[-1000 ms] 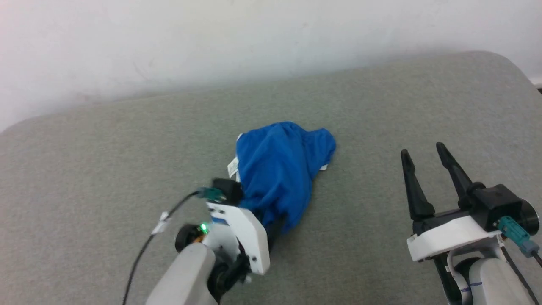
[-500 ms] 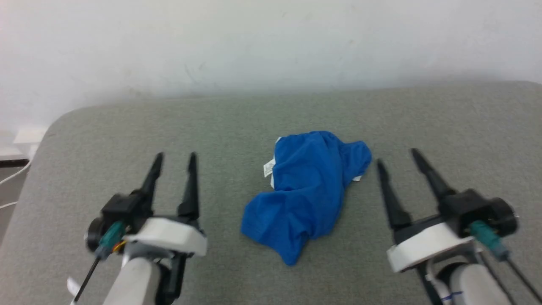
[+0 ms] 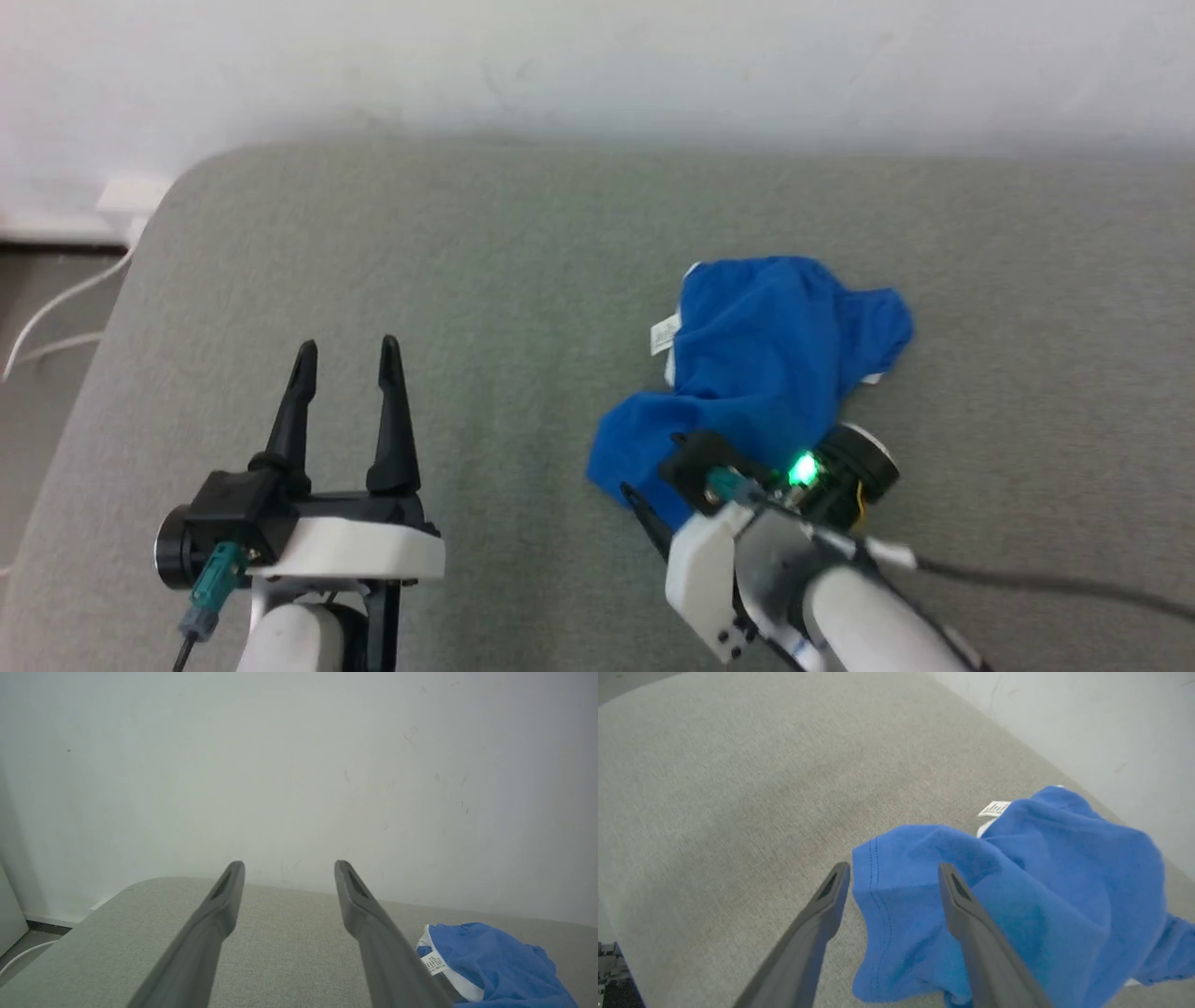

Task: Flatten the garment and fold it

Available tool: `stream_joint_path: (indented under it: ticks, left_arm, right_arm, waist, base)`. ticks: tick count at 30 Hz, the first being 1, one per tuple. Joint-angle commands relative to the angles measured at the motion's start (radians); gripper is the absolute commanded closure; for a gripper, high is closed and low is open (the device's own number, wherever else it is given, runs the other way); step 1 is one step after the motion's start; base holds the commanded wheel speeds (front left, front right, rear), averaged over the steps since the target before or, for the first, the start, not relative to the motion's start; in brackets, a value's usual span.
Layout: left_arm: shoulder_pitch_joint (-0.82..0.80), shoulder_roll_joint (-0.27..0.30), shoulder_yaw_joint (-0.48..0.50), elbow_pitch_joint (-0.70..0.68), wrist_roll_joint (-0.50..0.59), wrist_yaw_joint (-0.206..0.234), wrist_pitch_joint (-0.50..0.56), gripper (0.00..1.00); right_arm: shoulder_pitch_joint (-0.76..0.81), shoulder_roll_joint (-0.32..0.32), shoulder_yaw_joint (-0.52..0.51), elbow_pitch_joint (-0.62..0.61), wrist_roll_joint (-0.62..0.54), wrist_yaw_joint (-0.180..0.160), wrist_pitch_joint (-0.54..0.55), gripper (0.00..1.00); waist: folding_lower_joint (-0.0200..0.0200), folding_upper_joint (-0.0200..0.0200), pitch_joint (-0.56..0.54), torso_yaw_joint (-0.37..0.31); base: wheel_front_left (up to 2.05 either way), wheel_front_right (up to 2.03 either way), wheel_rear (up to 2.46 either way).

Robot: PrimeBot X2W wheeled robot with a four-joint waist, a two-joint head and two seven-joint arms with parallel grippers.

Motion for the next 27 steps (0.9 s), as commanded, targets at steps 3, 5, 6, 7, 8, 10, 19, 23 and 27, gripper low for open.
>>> stream_joint_path:
  ticks: [3,5,6,7,8,10,19,23,27]
  left_arm:
    - [-0.033,-0.022,0.01,0.005,0.005,-0.024,-0.005,0.0]
    - [-0.044,-0.029,0.01,0.013,0.006,-0.029,-0.005,0.0]
    - [-0.049,-0.032,0.011,0.015,0.005,-0.031,-0.005,0.0]
    - [-0.054,-0.034,0.012,0.018,0.001,-0.033,-0.005,0.0]
    - [-0.059,-0.035,0.012,0.021,-0.001,-0.036,-0.005,0.0]
    - [-0.064,-0.037,0.011,0.026,-0.004,-0.04,-0.005,0.0]
    - [-0.045,-0.038,0.007,0.046,-0.01,-0.022,-0.005,0.0]
    - [-0.027,-0.038,0.017,0.053,-0.002,-0.024,-0.005,0.0]
    - [-0.009,-0.038,0.033,0.054,0.011,-0.033,-0.005,0.0]
  right_arm:
    - [-0.086,-0.01,0.033,0.081,0.005,-0.002,0.124,0.0]
    - [-0.118,-0.012,0.044,0.125,0.01,-0.002,0.192,0.0]
    - [-0.13,-0.015,0.052,0.144,0.013,-0.002,0.226,0.0]
    - [-0.14,-0.017,0.06,0.16,0.022,-0.002,0.254,0.0]
    - [-0.148,-0.021,0.067,0.174,0.03,-0.002,0.284,0.0]
    - [-0.151,-0.028,0.083,0.198,0.054,-0.002,0.352,0.0]
    - [-0.134,-0.031,0.037,0.111,0.136,-0.002,0.313,1.0]
    - [-0.098,-0.003,-0.071,-0.019,0.177,-0.002,0.186,1.0]
    - [-0.044,0.011,-0.246,-0.177,0.178,-0.002,0.094,1.0]
  waist:
    - [-0.0001,-0.0001,0.104,0.103]
    - [-0.0001,-0.0001,0.121,0.126]
    - [-0.0001,-0.0001,0.129,0.137]
    - [-0.0001,-0.0001,0.136,0.147]
    - [-0.0001,-0.0001,0.141,0.155]
    - [-0.0001,-0.0001,0.143,0.166]
    - [-0.0001,-0.0001,0.1,0.142]
    - [-0.0001,-0.0001,0.058,0.099]
    - [-0.0001,-0.0001,0.022,0.053]
  base:
    - [0.0,0.0,0.0]
    - [0.0,0.0,0.0]
    - [0.0,0.0,0.0]
    - [0.0,0.0,0.0]
    - [0.0,0.0,0.0]
    - [0.0,0.0,0.0]
    - [0.0,0.0,0.0]
    - [0.0,0.0,0.0]
    - [0.0,0.0,0.0]
